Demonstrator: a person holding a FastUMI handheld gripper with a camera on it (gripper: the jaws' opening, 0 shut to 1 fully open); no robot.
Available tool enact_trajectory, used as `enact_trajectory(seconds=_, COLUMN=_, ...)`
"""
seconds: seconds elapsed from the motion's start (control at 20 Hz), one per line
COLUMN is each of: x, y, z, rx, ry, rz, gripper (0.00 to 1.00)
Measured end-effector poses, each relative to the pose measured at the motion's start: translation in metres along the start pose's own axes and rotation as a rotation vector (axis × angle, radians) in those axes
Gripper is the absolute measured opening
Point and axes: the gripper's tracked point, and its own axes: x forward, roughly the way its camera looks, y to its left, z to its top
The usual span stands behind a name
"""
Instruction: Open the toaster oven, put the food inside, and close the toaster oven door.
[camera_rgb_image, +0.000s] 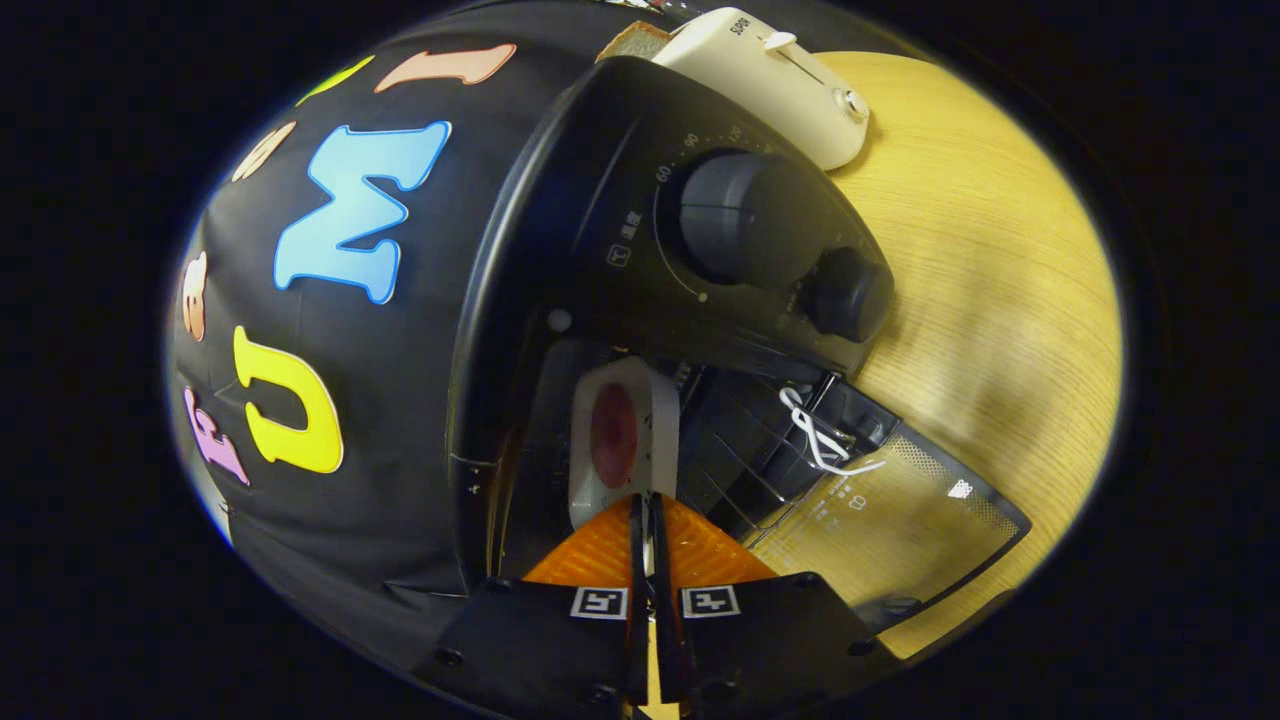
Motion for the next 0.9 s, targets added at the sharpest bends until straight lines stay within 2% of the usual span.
enact_trajectory(seconds=0.1, x=-0.006, y=0.007, z=-0.004, rx=-0.007, ry=0.018, rz=0.03, gripper=0.13)
enact_trajectory(seconds=0.2, x=-0.015, y=0.01, z=-0.016, rx=-0.035, ry=0.058, rz=0.048, gripper=0.35)
enact_trajectory(seconds=0.25, x=-0.021, y=0.01, z=-0.023, rx=-0.055, ry=0.075, rz=0.057, gripper=0.53)
enact_trajectory(seconds=0.45, x=-0.046, y=0.011, z=-0.053, rx=-0.16, ry=0.161, rz=0.075, gripper=0.98)
enact_trajectory(seconds=0.9, x=-0.076, y=0.003, z=-0.077, rx=-0.649, ry=0.203, rz=0.03, gripper=0.98)
